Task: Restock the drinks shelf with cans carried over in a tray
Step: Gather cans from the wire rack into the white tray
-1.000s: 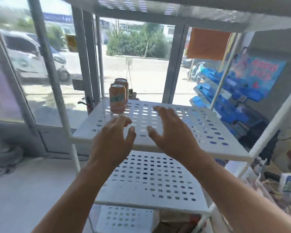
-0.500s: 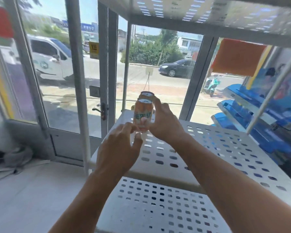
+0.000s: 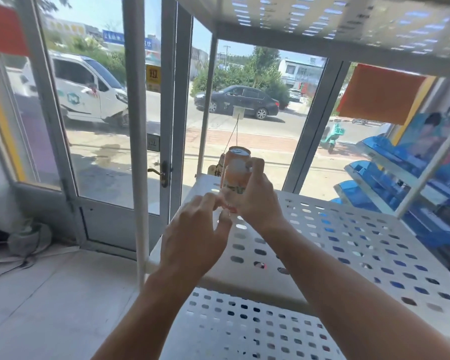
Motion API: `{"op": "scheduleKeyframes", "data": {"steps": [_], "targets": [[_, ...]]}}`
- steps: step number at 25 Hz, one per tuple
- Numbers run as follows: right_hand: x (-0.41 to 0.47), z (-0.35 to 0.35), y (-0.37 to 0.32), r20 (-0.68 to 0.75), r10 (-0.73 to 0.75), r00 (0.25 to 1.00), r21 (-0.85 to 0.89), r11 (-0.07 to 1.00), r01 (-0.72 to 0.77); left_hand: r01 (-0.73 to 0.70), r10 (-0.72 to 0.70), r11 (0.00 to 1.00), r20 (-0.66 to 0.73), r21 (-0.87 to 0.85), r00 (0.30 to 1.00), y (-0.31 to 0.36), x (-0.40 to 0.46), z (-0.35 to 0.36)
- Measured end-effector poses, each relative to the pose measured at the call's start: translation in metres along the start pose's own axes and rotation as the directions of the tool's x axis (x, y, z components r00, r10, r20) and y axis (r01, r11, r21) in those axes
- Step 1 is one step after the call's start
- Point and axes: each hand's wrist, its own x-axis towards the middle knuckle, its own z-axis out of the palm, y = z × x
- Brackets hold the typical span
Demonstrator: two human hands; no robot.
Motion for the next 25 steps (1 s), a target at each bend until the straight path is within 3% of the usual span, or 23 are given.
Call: {"op": "scheduleKeyframes", "data": {"steps": [6, 13, 20, 25], "targets": [[-0.014, -0.018, 0.009, -0.091, 0.089, 0.992, 0.143, 0.987, -0.075, -0.017, 0.017, 1.000, 0.020, -0.004, 1.000, 0.005, -0.001, 0.003], [-0.090, -0.104, 0.009, -0.156, 0.117, 0.981, 0.181, 0.980, -0.088, -0.151, 0.153, 0.987, 0.035, -0.048, 0.988, 0.048, -0.016, 0.017], [-0.198, -0.209, 0.026, -0.240, 0.225, 0.944, 0.094, 0.974, -0.208, -0.311, 0.339, 0.933, 0.152, -0.183, 0.928, 0.130, -0.064, 0.052], [-0.279, -0.282, 0.052, -0.343, 0.350, 0.872, 0.050, 0.933, -0.356, -0.396, 0.464, 0.877, 0.270, -0.272, 0.843, 0.198, -0.119, 0.086]]}}
